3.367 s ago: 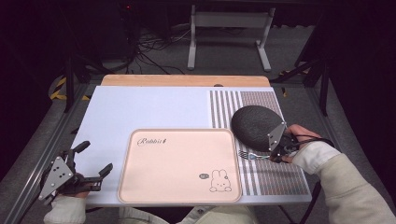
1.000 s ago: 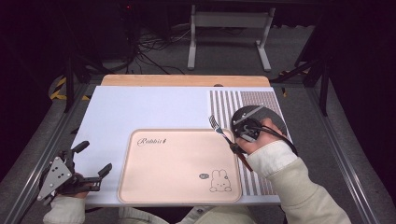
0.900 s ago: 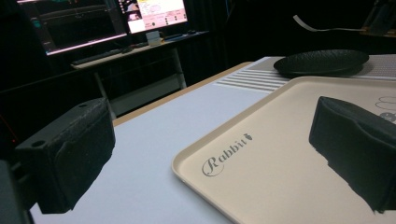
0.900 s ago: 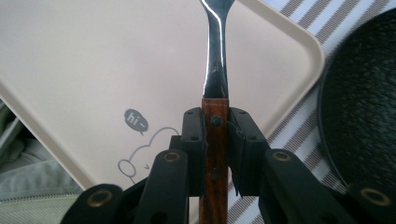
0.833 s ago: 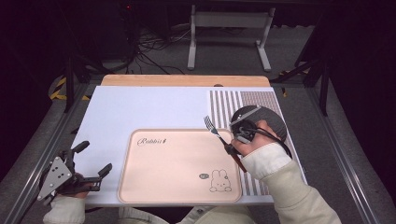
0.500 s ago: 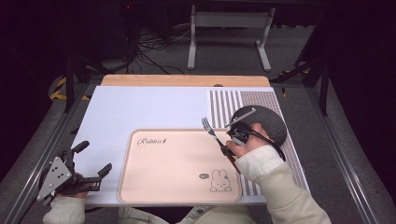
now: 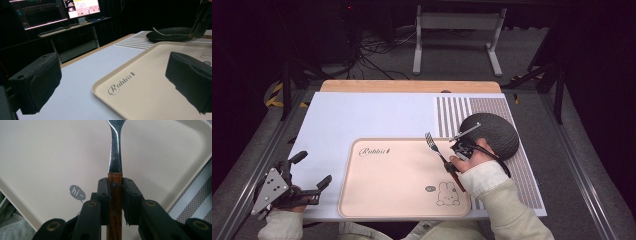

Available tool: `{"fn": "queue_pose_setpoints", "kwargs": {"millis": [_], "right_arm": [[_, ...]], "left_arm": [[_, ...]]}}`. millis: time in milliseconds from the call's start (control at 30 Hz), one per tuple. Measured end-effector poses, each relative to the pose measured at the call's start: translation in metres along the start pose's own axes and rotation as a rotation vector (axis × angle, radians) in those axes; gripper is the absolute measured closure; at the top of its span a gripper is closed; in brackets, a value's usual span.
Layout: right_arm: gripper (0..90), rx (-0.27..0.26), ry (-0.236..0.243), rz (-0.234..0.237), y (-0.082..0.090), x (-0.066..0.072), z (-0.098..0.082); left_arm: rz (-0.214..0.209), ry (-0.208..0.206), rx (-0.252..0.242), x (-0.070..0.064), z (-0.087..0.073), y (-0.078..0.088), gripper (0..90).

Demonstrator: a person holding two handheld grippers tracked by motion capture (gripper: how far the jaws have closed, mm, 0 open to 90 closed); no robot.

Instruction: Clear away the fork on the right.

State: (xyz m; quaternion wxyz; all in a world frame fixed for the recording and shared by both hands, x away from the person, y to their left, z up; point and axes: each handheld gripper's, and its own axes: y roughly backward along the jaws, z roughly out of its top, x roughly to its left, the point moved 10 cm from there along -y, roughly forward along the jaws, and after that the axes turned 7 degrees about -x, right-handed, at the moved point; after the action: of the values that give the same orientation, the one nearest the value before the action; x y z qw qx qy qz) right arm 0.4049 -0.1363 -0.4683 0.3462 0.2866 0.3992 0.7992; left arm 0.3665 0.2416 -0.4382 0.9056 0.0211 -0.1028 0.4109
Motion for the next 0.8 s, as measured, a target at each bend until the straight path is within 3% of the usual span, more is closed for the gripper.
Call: {"fn": "queue_pose_setpoints", "kwargs": {"millis": [333,800], "right_arm": [[78.0,0.039,-0.018,0.027,-0.012,0.004,-0.010],[77.9,0.099,-0.034,0.028,-0.024,0.005,-0.022]], "left_arm": [[0.000,0.001,0.000,0.000,0.000,0.000,1.0],[0.001,0.001,-0.002,0.000,0.000,0.000,1.0]]}}
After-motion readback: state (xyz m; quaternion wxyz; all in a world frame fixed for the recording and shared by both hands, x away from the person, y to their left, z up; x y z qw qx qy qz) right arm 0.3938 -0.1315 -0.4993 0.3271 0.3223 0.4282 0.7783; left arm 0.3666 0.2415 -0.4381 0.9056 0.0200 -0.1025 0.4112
